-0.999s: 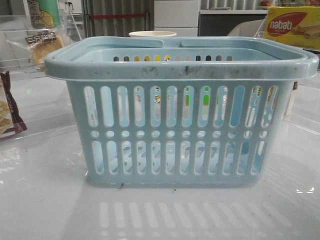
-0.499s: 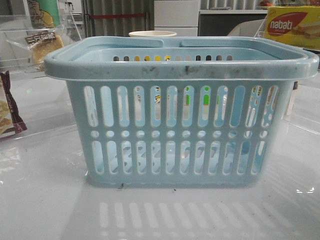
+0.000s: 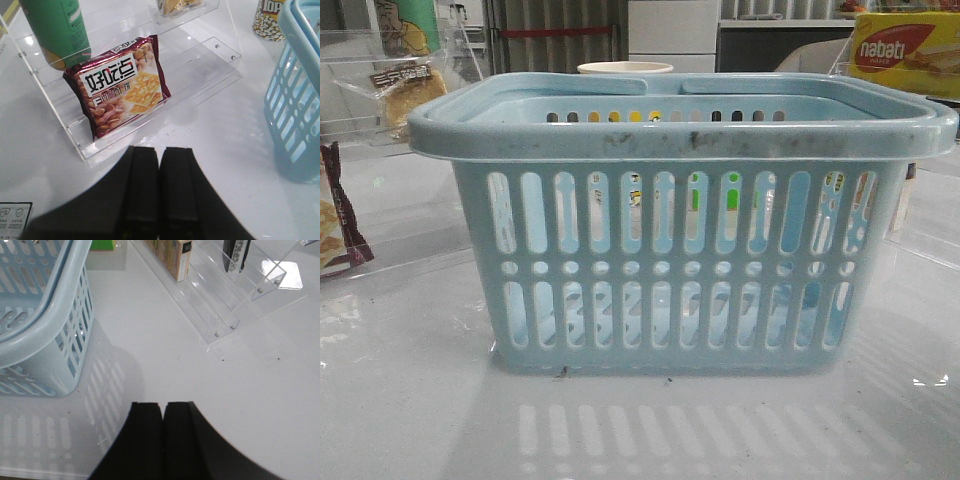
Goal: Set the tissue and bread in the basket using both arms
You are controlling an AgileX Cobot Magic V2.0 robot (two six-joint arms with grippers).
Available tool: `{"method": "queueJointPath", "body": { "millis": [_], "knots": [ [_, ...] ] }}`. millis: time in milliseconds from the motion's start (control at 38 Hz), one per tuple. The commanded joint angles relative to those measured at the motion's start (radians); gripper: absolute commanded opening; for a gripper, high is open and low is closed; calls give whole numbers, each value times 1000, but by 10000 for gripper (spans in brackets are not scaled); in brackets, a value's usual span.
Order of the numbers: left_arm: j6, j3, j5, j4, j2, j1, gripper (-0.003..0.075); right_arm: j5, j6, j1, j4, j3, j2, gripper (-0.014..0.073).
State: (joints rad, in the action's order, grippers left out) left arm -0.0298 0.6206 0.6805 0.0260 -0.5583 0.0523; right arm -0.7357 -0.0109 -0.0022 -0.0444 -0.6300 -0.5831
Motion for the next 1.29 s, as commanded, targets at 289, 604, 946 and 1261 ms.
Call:
{"method": "queueJointPath", "body": {
  "millis": [289,604,946,1261],
  "knots": [
    [9,27,-68,-1,-9,6,449,66,-7,-6,19,-28,-12,567],
    [9,27,-72,-1,-9,6,485,95,-7,-6,44,-31,-33,560],
    [9,27,-72,-1,-9,6,448,94,135,-6,237,-208,-272,560],
    [9,27,-72,-1,-9,6,398,42,135,-79,224,-498,-600,560]
  ]
}}
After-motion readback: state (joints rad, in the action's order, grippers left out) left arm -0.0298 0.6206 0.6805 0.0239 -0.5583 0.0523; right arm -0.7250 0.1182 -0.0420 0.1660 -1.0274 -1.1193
